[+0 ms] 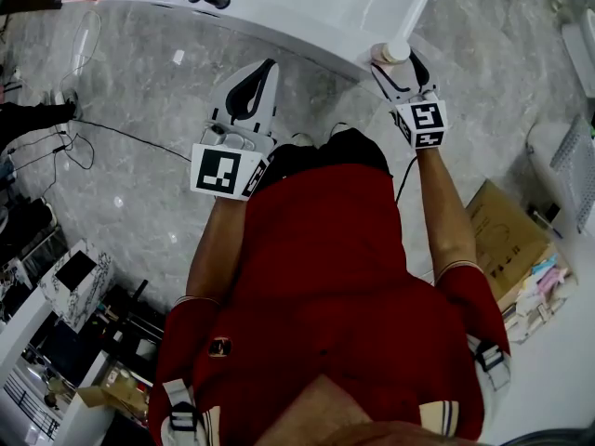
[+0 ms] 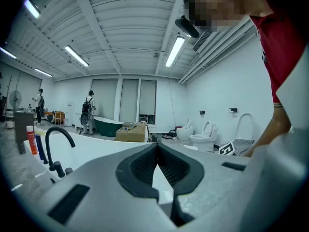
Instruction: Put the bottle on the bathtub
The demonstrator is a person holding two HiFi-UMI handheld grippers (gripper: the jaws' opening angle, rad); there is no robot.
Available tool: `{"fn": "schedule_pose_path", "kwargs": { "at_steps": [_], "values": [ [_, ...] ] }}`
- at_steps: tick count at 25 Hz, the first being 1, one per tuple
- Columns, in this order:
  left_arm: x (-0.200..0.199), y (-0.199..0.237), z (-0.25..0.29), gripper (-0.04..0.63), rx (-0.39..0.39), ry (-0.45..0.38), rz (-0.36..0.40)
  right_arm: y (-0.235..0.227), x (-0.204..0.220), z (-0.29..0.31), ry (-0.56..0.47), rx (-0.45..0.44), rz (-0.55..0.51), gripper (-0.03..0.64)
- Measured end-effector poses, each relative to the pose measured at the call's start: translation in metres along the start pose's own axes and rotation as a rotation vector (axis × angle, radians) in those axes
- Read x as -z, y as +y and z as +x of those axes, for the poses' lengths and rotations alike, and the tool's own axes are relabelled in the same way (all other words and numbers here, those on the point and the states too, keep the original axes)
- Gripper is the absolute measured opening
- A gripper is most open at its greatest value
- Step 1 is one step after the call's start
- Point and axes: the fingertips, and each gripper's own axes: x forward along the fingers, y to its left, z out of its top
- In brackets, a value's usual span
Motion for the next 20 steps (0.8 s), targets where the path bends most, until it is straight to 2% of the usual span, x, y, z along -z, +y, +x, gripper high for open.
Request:
{"fn": "schedule_pose_path", "kwargs": {
  "at_steps": [12,20],
  "values": [
    [-0.027,-0.019,-0.006,0.006,0.05,-0.014,-0.014,0.014,-0.042,-0.055,-0.025,0.021,0.042,0.324],
    [-0.033,-0.028,-0.014,0.006,0.084,-0.025,-0.017,0.034,-0.085,-0.079,-0.099,0.035,0.032,0.201]
  ]
}}
